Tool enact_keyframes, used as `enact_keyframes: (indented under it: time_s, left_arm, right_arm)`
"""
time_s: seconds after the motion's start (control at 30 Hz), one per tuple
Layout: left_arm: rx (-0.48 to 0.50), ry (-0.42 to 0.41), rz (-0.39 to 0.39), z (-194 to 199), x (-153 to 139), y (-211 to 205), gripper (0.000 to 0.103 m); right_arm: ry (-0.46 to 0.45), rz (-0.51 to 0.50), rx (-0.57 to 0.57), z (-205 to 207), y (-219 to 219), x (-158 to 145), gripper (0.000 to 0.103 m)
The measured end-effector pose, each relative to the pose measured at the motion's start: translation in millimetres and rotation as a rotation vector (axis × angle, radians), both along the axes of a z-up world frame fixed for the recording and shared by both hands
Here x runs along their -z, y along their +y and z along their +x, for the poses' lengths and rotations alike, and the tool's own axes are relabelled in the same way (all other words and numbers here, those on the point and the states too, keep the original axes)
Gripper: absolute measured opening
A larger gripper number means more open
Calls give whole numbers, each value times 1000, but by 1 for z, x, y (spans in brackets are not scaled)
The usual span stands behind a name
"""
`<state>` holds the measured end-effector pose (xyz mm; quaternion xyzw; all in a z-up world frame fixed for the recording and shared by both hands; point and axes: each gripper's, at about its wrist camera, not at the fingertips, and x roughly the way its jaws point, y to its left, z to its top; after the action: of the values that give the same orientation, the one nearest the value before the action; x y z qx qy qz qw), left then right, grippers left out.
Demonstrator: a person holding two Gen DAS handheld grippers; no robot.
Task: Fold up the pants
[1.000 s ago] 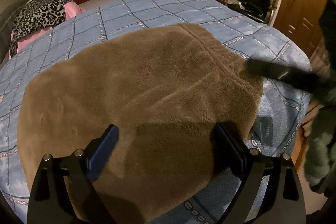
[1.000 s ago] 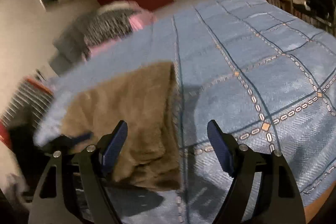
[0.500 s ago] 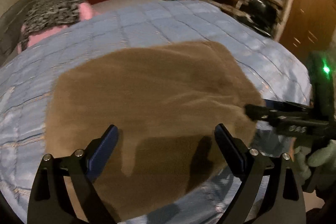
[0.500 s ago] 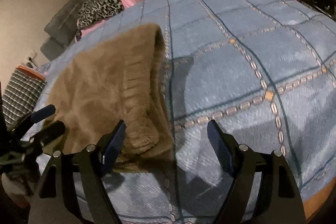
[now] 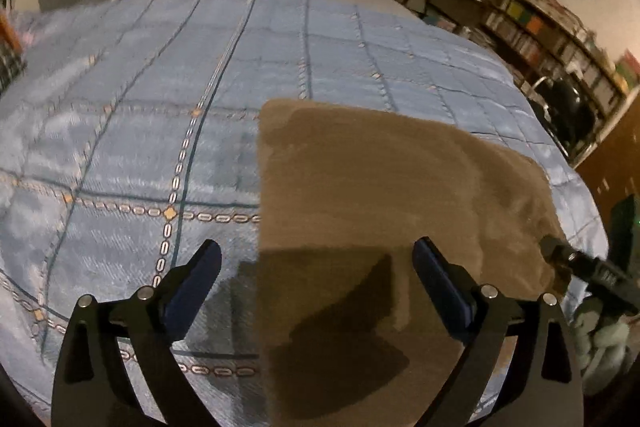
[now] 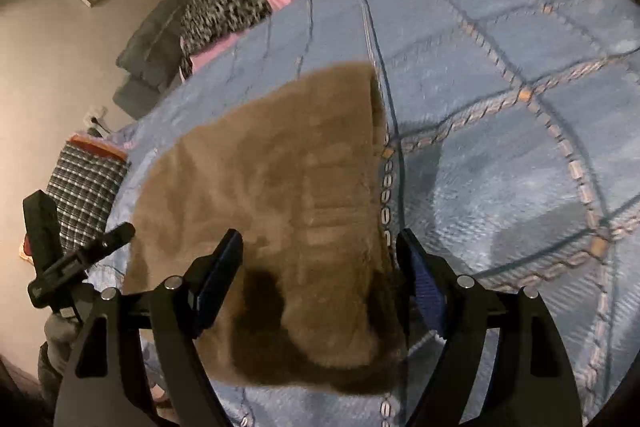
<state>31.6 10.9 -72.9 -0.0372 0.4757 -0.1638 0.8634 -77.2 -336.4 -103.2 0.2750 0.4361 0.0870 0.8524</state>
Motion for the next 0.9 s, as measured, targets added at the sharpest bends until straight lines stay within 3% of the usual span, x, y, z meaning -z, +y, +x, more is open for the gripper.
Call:
enact_keyframes:
  time_s: [0.2,0.4,0.47,0.53,0.63,0.73,0.9]
  left_arm:
    - [46,119,-140,20,26,10,98]
    - [79,223,-293,31,44,19,98]
    - [94,244,-324,33,48,20,98]
    - [109,265,-356,37,51,20,98]
    - [164,286,-440,38,51,16,74]
    - [176,259,-434,39,42,13,59]
    - [206,215,-426,46,22,9,50]
  right_arm:
    - [63,127,-30,18,-2,27,87]
    - [64,148,-99,27,8,29,87]
    - [65,149,-118,29,11,29,83]
    - [69,169,-131,32,10,29,72]
    - [72,195,-146,32,8,29,58]
    - [56,188,-163,32,8,20,49]
    - [-15,173,-172,41,4,-7,45]
